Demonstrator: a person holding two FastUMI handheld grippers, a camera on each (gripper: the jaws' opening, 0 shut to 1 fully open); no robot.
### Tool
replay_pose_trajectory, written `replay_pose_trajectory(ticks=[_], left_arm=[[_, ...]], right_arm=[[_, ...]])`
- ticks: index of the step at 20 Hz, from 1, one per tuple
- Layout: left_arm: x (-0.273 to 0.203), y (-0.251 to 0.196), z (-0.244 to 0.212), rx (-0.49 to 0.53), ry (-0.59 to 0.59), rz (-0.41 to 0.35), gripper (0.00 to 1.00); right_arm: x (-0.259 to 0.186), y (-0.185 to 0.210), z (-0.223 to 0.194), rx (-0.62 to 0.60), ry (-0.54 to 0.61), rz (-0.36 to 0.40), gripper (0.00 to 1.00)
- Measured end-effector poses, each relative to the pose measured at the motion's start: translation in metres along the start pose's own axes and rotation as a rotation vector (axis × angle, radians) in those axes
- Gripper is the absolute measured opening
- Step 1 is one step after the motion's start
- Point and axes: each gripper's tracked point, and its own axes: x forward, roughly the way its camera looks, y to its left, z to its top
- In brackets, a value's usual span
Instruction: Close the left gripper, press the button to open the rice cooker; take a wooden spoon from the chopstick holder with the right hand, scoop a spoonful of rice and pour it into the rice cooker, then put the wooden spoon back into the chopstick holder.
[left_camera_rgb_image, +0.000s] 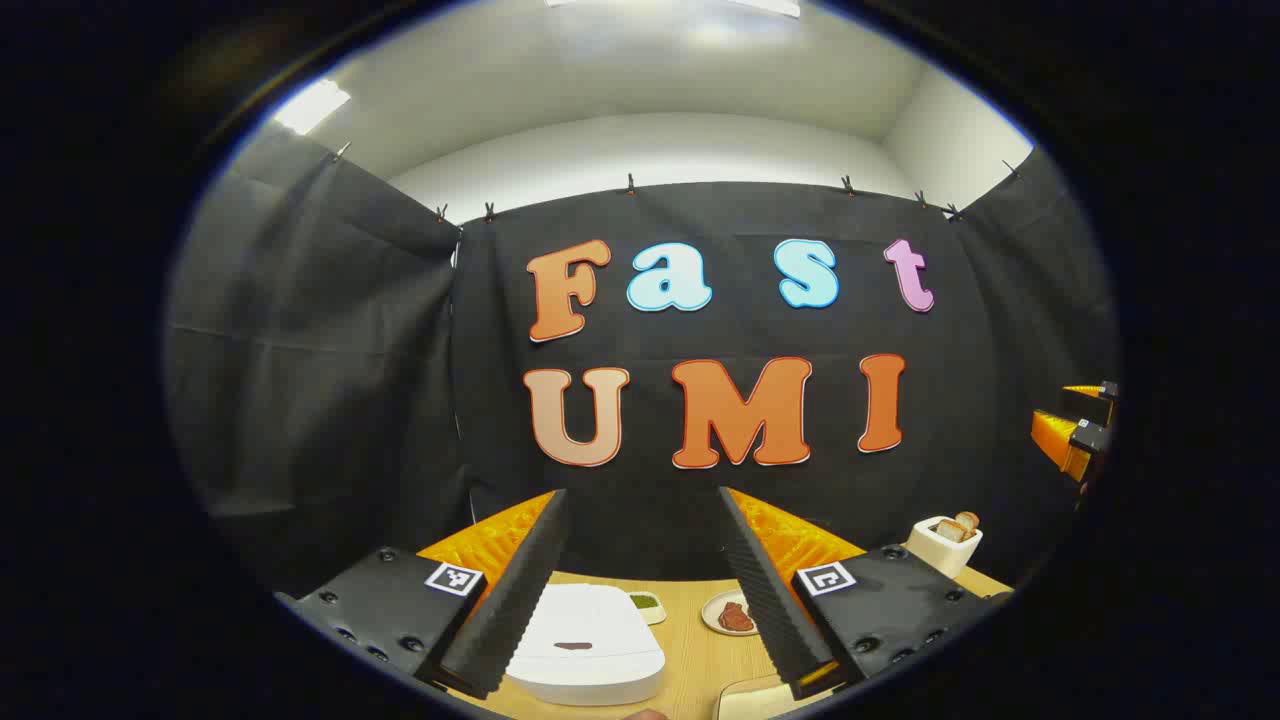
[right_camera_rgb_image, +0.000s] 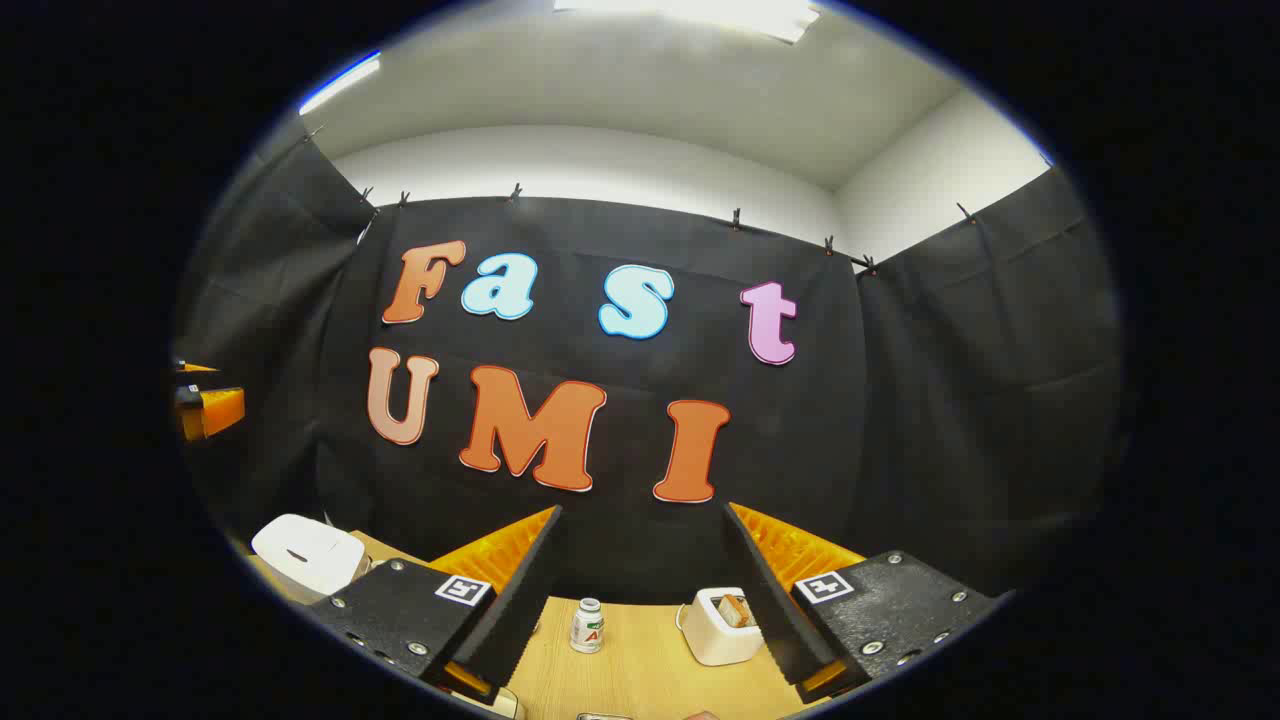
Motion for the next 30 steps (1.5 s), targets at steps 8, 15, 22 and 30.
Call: replay_pose_trajectory(ticks=[8,15,22,30], left_arm=[[0.001,-0.003,0.008,0.000,-0.018,-0.012,0.98],[0.004,-0.005,0.011,-0.017,-0.023,-0.024,0.98],[0.005,-0.017,0.006,-0.030,-0.010,-0.061,0.98],[0.010,-0.010,0.005,-0.022,-0.004,-0.054,0.99]], right_arm=[[-0.004,-0.012,-0.013,0.011,0.016,-0.031,0.95],[-0.007,-0.015,-0.014,0.017,0.009,-0.039,0.95],[-0.008,-0.015,-0.015,0.026,0.011,-0.038,0.95],[-0.011,-0.018,-0.017,0.026,0.022,-0.045,0.95]])
